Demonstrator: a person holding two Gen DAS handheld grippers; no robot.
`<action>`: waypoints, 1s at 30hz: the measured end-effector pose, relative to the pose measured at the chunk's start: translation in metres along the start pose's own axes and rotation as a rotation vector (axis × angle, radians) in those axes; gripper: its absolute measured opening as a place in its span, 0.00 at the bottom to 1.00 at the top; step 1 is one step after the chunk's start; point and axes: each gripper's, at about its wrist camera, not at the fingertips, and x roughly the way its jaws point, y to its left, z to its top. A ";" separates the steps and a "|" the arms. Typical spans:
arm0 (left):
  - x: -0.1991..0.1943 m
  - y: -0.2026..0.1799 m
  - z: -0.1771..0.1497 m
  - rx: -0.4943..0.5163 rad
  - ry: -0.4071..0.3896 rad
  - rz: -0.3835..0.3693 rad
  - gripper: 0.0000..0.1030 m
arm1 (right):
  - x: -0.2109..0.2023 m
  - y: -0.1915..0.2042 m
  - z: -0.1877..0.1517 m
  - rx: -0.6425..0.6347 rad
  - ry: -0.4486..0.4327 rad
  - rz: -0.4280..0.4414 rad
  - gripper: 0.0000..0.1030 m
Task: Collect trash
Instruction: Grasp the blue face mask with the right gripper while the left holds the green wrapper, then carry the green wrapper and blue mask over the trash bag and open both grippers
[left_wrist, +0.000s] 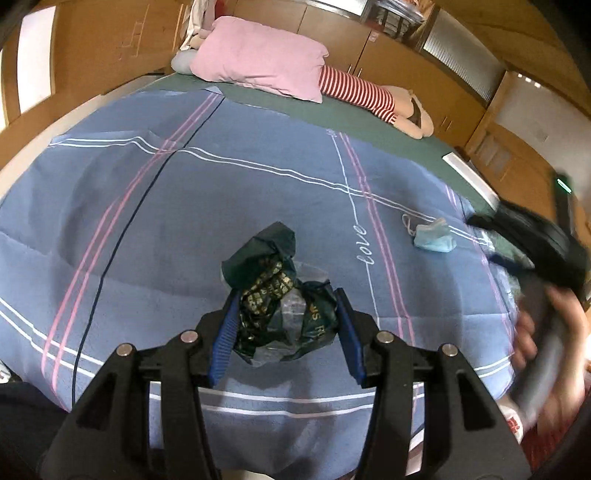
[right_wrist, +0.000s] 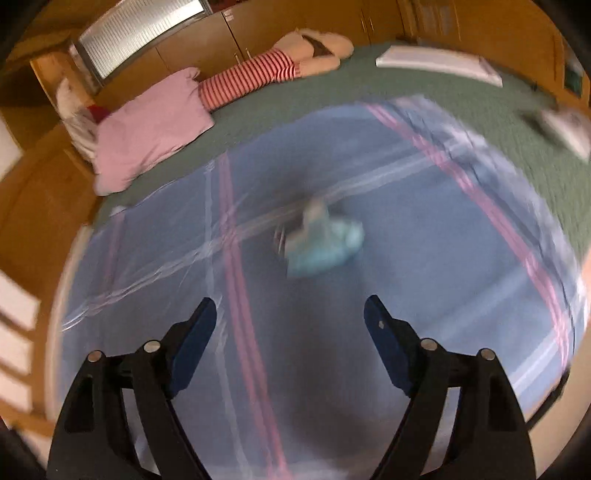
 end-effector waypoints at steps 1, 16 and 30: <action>0.001 -0.003 -0.001 0.014 0.001 0.005 0.49 | 0.021 0.007 0.010 -0.035 0.010 -0.054 0.79; 0.011 -0.003 0.003 0.005 0.044 0.007 0.49 | 0.113 0.020 0.019 -0.218 0.115 -0.216 0.24; 0.014 0.002 0.001 -0.046 0.057 0.066 0.49 | 0.015 0.053 -0.059 -0.307 0.184 0.170 0.18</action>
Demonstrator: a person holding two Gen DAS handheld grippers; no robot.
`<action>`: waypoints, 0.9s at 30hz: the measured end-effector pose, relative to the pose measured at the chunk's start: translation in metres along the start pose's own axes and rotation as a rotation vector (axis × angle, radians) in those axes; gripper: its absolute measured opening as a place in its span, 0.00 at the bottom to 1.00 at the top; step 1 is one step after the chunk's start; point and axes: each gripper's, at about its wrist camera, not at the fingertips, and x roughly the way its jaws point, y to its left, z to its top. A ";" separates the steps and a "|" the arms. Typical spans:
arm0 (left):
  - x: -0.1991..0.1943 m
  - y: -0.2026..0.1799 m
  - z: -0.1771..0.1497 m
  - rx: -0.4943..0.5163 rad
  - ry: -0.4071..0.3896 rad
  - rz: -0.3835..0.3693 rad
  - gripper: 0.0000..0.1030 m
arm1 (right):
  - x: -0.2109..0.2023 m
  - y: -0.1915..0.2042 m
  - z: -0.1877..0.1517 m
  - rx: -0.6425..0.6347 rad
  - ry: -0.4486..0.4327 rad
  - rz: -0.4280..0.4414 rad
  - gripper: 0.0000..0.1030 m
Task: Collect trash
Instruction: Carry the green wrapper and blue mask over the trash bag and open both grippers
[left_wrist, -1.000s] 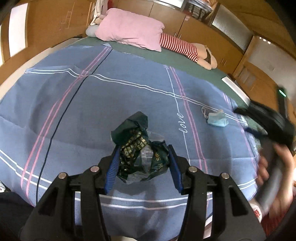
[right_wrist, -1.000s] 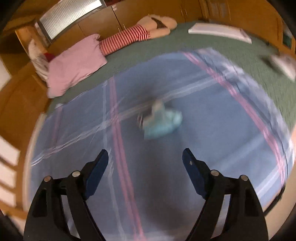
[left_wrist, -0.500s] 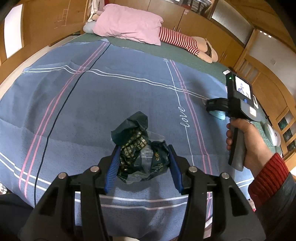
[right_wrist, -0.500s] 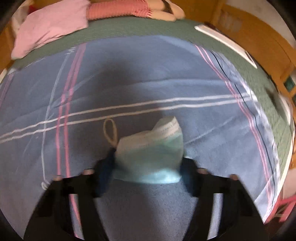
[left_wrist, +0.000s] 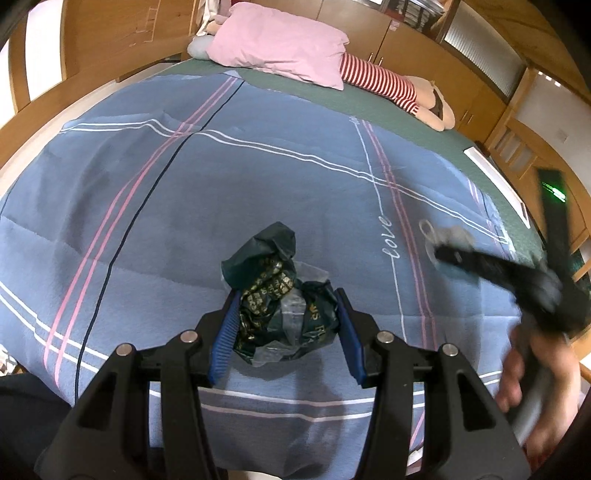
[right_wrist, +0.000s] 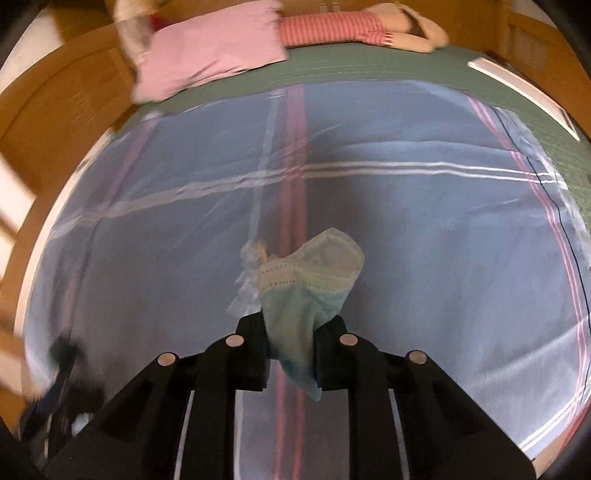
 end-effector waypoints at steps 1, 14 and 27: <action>0.001 0.001 0.000 -0.002 0.003 0.004 0.49 | -0.007 0.005 -0.010 -0.020 0.010 0.007 0.18; -0.014 -0.002 0.000 0.016 -0.086 -0.014 0.49 | -0.075 0.022 -0.073 -0.073 -0.054 0.039 0.18; -0.120 -0.046 -0.058 0.210 -0.187 -0.155 0.49 | -0.224 -0.023 -0.154 0.022 -0.188 0.043 0.18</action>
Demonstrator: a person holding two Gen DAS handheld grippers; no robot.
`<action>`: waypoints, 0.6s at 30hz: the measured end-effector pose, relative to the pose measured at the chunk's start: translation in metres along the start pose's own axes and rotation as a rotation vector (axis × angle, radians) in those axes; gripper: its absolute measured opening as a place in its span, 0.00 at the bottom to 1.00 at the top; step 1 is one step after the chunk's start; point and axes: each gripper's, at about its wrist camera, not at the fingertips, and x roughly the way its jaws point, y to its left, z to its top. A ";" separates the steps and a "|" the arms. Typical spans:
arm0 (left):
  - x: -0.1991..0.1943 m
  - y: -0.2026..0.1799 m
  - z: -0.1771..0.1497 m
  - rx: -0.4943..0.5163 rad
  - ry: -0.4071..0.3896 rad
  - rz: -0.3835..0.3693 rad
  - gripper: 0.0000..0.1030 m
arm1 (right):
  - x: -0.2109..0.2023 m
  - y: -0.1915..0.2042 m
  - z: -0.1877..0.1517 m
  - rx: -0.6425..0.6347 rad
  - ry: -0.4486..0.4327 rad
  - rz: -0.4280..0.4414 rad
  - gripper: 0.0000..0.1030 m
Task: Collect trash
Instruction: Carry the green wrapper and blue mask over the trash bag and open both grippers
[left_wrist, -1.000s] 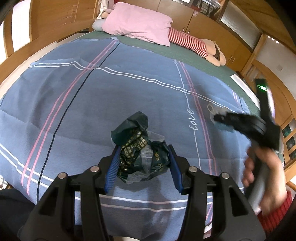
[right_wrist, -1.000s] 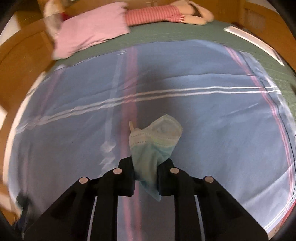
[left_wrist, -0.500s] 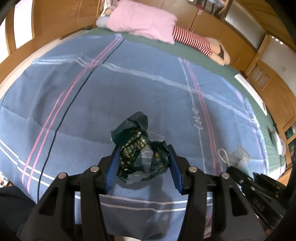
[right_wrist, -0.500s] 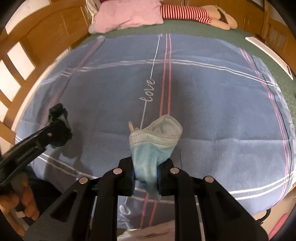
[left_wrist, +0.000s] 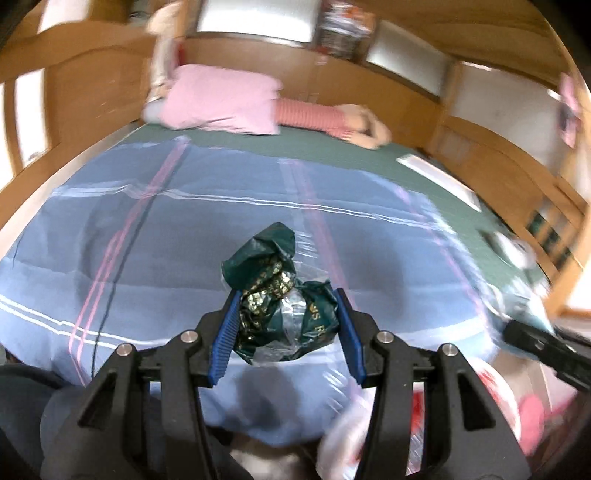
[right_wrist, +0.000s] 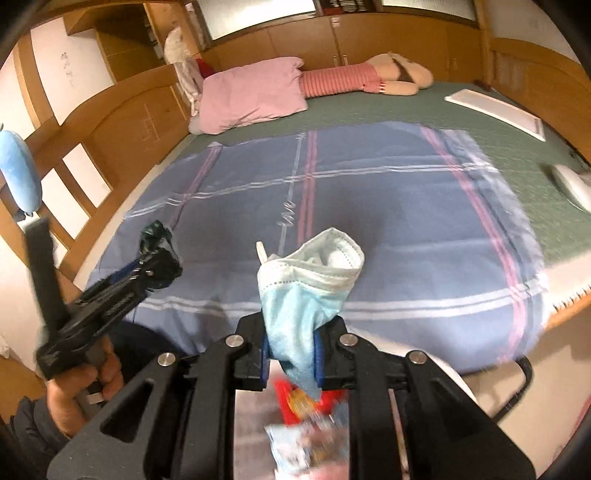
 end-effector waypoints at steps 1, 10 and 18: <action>-0.011 -0.008 -0.003 0.022 0.016 -0.051 0.49 | -0.007 -0.004 -0.004 0.005 0.001 -0.004 0.18; -0.052 -0.060 -0.025 0.134 0.152 -0.289 0.49 | -0.037 -0.032 -0.067 0.054 0.110 -0.083 0.19; -0.047 -0.093 -0.048 0.233 0.285 -0.385 0.53 | -0.045 -0.053 -0.074 0.197 0.109 -0.101 0.69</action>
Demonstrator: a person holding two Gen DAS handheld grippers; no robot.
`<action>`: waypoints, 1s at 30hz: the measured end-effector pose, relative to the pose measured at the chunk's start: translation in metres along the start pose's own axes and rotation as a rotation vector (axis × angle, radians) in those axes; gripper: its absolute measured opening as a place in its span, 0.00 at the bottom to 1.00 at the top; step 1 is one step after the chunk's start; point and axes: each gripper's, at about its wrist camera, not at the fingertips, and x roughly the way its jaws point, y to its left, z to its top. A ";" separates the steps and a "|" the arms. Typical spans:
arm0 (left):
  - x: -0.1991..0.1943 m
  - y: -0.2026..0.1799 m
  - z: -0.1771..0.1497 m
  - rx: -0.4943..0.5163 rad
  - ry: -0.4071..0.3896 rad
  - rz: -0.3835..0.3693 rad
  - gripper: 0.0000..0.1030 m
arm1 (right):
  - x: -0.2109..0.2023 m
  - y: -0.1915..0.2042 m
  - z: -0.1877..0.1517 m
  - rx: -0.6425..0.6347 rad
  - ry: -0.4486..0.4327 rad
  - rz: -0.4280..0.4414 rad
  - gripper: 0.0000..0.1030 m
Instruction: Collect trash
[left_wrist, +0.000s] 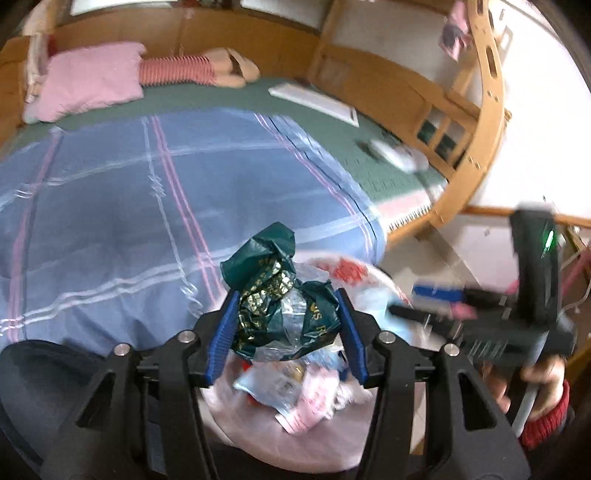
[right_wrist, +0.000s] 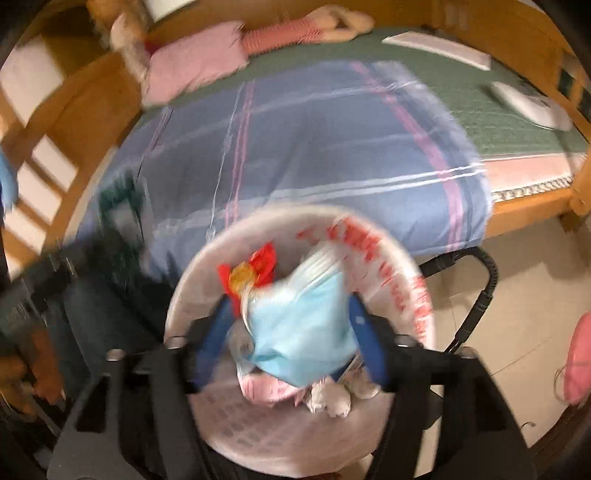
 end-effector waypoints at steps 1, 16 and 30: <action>0.005 0.000 -0.001 -0.004 0.022 -0.012 0.56 | -0.007 -0.005 0.004 0.033 -0.027 0.004 0.69; -0.064 -0.014 -0.001 -0.038 -0.131 0.457 0.97 | -0.092 0.056 0.014 -0.127 -0.278 -0.142 0.97; -0.125 -0.027 0.008 -0.043 -0.308 0.524 0.97 | -0.084 0.072 0.005 -0.197 -0.264 -0.161 0.97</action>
